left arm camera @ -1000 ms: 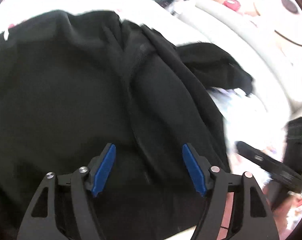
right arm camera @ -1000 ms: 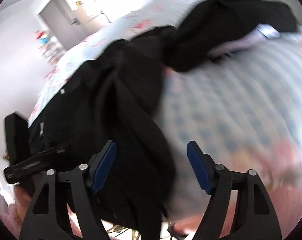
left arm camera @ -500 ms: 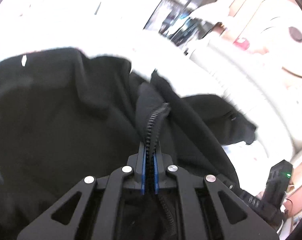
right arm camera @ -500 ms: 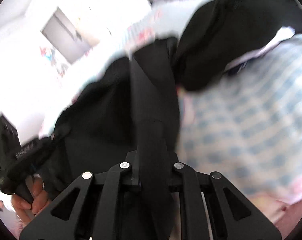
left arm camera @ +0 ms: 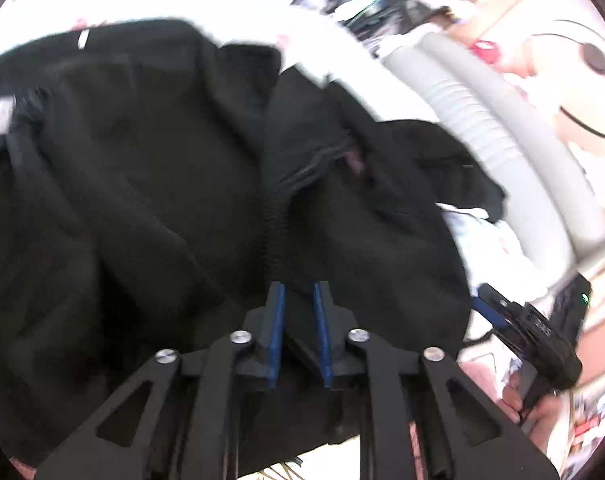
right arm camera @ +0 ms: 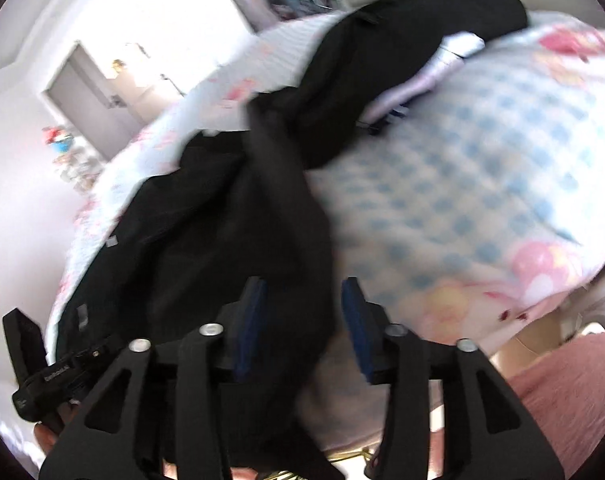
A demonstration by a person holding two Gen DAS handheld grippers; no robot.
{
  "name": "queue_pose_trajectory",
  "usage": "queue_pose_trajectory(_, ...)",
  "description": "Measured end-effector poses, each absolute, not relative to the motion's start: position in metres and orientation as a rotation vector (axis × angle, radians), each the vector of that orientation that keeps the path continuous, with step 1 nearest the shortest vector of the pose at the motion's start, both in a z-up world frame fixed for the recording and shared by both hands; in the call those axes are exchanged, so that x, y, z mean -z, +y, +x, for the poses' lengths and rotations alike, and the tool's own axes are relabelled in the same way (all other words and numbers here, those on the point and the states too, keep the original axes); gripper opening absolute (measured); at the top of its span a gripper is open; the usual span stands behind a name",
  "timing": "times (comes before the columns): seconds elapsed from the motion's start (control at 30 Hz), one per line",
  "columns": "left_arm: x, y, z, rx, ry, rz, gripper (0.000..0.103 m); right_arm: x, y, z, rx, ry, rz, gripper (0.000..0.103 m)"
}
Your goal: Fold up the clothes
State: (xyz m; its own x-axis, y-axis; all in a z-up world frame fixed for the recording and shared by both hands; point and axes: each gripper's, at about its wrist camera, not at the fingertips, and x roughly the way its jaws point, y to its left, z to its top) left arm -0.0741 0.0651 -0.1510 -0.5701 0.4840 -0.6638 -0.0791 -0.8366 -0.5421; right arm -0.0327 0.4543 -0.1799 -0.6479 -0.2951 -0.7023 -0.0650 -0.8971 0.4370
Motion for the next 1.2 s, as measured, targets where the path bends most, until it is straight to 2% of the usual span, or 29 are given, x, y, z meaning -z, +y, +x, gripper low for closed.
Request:
queue_pose_trajectory(0.03,0.146,0.056,-0.062,-2.443,-0.661,-1.209,0.033,0.176,0.447,-0.029,2.636,-0.642,1.231,0.059)
queue_pose_trajectory(0.07,0.142,0.046,-0.051,-2.455,-0.660,-1.187,0.040,0.177,0.439,-0.025,2.601,-0.617,1.253,0.059)
queue_pose_trajectory(0.2,0.132,-0.003,-0.012,-2.577,-0.736,-1.151,0.045,0.188,0.403,-0.025,2.393,-0.598,1.308,0.059)
queue_pose_trajectory(0.27,0.135,-0.048,0.014,-2.665,-0.843,-1.129,0.052,0.183,0.380,-0.023,2.338,-0.551,1.300,0.059)
queue_pose_trajectory(0.37,0.151,-0.086,0.043,-2.776,-1.024,-1.131,0.056,0.177,0.341,-0.021,2.312,-0.424,1.250,0.061)
queue_pose_trajectory(0.43,0.170,-0.102,0.050,-2.800,-1.099,-1.220,0.056,0.193,0.316,-0.032,2.226,-0.392,1.299,0.061)
queue_pose_trajectory(0.53,0.194,-0.113,0.053,-2.719,-1.138,-1.332,0.059,0.213,0.283,-0.033,2.113,-0.352,1.361,0.061)
queue_pose_trajectory(0.63,0.218,-0.109,0.041,-2.656,-1.083,-1.446,0.063,0.234,0.262,-0.036,2.067,-0.291,1.411,0.061)
queue_pose_trajectory(0.67,0.224,-0.107,0.037,-2.654,-1.063,-1.468,0.068,0.240,0.261,-0.038,2.063,-0.277,1.420,0.061)
queue_pose_trajectory(0.77,0.233,-0.109,0.033,-2.663,-1.066,-1.460,0.073,0.243,0.260,-0.038,2.081,-0.283,1.428,0.061)
queue_pose_trajectory(0.9,0.231,-0.104,0.032,-2.596,-1.063,-1.383,0.066,0.236,0.279,-0.035,2.164,-0.292,1.448,0.061)
queue_pose_trajectory(0.93,0.225,-0.101,0.034,-2.597,-1.037,-1.342,0.059,0.235,0.285,-0.034,2.185,-0.292,1.458,0.061)
queue_pose_trajectory(1.0,0.214,-0.102,0.039,-2.617,-1.030,-1.270,0.058,0.235,0.293,-0.034,2.205,-0.319,1.464,0.061)
queue_pose_trajectory(1.13,0.219,-0.123,0.050,-2.723,-1.159,-1.328,0.070,0.233,0.303,-0.033,2.244,-0.353,1.454,0.061)
queue_pose_trajectory(1.2,0.229,-0.130,0.054,-2.716,-1.228,-1.380,0.082,0.231,0.309,-0.033,2.287,-0.343,1.445,0.061)
